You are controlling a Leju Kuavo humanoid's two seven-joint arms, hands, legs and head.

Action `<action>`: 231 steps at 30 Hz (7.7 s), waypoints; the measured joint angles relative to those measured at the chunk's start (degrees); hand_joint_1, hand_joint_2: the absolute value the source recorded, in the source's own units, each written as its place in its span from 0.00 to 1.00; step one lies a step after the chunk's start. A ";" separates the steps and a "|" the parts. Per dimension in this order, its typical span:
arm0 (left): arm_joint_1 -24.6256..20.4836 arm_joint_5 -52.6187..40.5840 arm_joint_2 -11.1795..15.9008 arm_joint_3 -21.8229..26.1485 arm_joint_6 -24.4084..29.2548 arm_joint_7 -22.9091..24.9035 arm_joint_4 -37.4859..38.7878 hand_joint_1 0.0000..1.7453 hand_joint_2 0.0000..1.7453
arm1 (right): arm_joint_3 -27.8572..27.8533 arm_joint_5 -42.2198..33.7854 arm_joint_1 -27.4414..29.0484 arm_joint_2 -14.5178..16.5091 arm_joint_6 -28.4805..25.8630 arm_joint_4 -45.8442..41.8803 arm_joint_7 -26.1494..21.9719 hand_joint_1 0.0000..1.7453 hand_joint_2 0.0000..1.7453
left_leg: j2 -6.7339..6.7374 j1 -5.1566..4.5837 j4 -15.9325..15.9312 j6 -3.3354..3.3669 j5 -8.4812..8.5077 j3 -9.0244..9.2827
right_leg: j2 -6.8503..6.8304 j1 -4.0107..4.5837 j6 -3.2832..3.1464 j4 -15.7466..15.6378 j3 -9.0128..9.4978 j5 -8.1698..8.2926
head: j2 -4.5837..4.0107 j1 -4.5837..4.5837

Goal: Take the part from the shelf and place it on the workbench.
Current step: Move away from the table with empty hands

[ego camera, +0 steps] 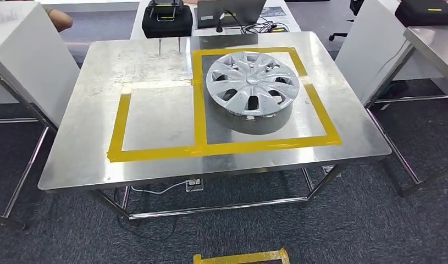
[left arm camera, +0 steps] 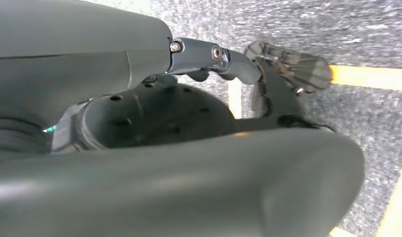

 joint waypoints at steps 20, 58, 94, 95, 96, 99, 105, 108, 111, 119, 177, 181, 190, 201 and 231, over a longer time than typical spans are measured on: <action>-0.30 2.24 -0.40 0.07 1.83 -2.21 -0.11 0.00 0.00 | -0.02 -1.89 0.62 1.34 -0.05 0.84 3.29 0.00 0.00 | 10.09 -1.39 0.73 1.46 1.17 -1.70 | -6.40 1.34 -2.09 -1.62 5.82 -3.83 | 0.00 3.04; -0.29 -12.32 0.00 -9.06 7.29 6.23 0.14 0.00 0.00 | 1.14 -1.14 0.33 0.52 -2.96 1.29 1.50 0.00 0.00 | 3.23 -0.19 12.21 -0.38 -0.78 -8.31 | -0.53 0.99 -2.46 -1.34 4.80 -2.68 | 0.00 1.20; -0.81 -9.92 0.03 -11.65 6.34 -1.30 0.34 0.00 0.00 | 1.33 -3.12 0.41 8.55 -4.27 1.70 3.76 0.00 0.00 | -1.72 0.40 -1.20 0.07 3.64 -2.65 | 3.84 0.08 -0.58 -0.48 3.38 -3.44 | 0.00 -0.06; -0.84 -9.97 -0.07 -11.66 6.22 -1.55 0.34 0.00 0.00 | 1.34 -2.93 0.45 8.41 -4.33 1.70 3.51 0.00 0.00 | -0.99 0.39 -1.31 0.32 3.74 -2.39 | 4.35 -0.12 -0.16 -0.53 3.04 -3.36 | 0.00 -0.13; -0.86 -10.03 -0.19 -11.66 6.04 -1.93 0.33 0.00 0.00 | 1.40 -2.76 0.54 8.27 -4.46 1.71 3.10 0.00 0.00 | -0.20 0.42 -1.62 0.60 3.81 -2.14 | 3.53 -0.06 0.17 -0.06 2.63 -3.63 | 0.00 -0.04; -0.85 -10.26 -0.58 -11.69 4.90 -3.73 0.31 0.00 0.00 | 1.68 -2.57 0.48 7.31 -4.43 1.71 1.24 0.00 0.00 | 2.57 0.25 -2.23 1.52 3.74 -1.56 | -2.55 0.28 0.76 7.59 -1.26 -7.53 | 0.00 1.15; -0.78 -10.27 -1.05 -11.69 4.22 -5.27 0.30 0.00 0.00 | 1.83 -2.51 0.42 4.44 -2.72 1.70 -0.97 0.00 0.00 | 8.03 -0.44 -2.18 1.93 2.77 -0.76 | -6.21 0.51 0.30 6.79 -1.04 -5.12 | 0.00 2.16; -0.89 -9.97 -1.27 -11.69 4.41 -5.10 0.30 0.00 0.00 | 2.11 -1.96 0.22 3.51 -2.75 1.69 -1.28 0.00 0.00 | 9.71 -0.69 -2.20 1.27 2.14 -0.23 | -8.52 1.29 -0.94 -0.77 2.97 -3.07 | 0.00 2.45; -0.99 -9.14 -1.24 -11.69 5.09 -4.20 0.32 0.00 0.00 | 2.44 -1.03 0.31 2.92 -2.94 1.69 -1.17 0.00 0.00 | 10.19 -0.66 -2.08 0.36 1.43 0.46 | -6.76 1.17 -1.61 -1.50 3.66 -2.92 | 0.00 2.44; -0.72 -12.28 -0.26 -12.73 8.99 7.31 0.45 0.00 0.00 | 4.15 0.98 0.33 2.60 -1.51 1.69 -1.60 0.00 0.00 | 3.25 0.23 11.26 -0.78 -2.02 -7.20 | -0.78 0.31 -2.04 -1.75 4.43 -2.53 | 0.00 0.71; -0.77 -9.08 -0.59 -10.87 16.62 2.59 -0.86 0.00 0.00 | 9.88 2.28 0.31 6.25 -3.55 1.73 0.70 0.00 0.00 | 3.76 -0.13 13.14 -0.42 -5.56 -7.38 | -3.31 1.10 -2.99 -2.10 4.82 -3.02 | 0.00 1.34; -0.46 -7.19 -0.19 -10.92 16.68 6.11 -0.85 0.00 0.00 | 10.30 2.87 0.40 6.20 -2.96 1.73 -0.33 0.00 0.00 | 2.56 0.39 8.60 -0.67 0.00 -7.07 | 0.47 0.79 -2.44 -1.58 5.06 -3.48 | 0.00 0.71; -0.69 -7.10 0.91 -10.91 12.95 3.25 -0.84 0.00 0.00 | 10.94 2.28 0.47 4.05 -2.62 1.80 6.36 0.00 0.00 | 2.46 0.41 -0.98 1.81 2.96 -2.26 | -1.55 0.24 0.51 5.21 0.41 -7.39 | 0.00 1.49; -0.48 -8.48 1.07 -11.08 12.58 -0.36 -0.88 0.00 0.00 | 12.62 3.79 0.11 0.94 -1.13 1.78 6.40 0.00 0.00 | 11.09 -0.50 -1.19 1.16 1.33 -0.62 | -9.04 1.72 -1.29 -0.51 3.15 -4.59 | 0.00 2.97; 0.12 -0.19 4.19 -7.78 6.28 -3.24 -0.80 0.00 0.00 | 14.71 1.04 0.78 2.03 -1.34 1.83 7.03 0.00 0.00 | 4.67 -0.46 -0.61 1.29 -0.77 1.25 | -5.21 1.71 -1.66 2.10 0.20 -6.53 | 0.00 2.62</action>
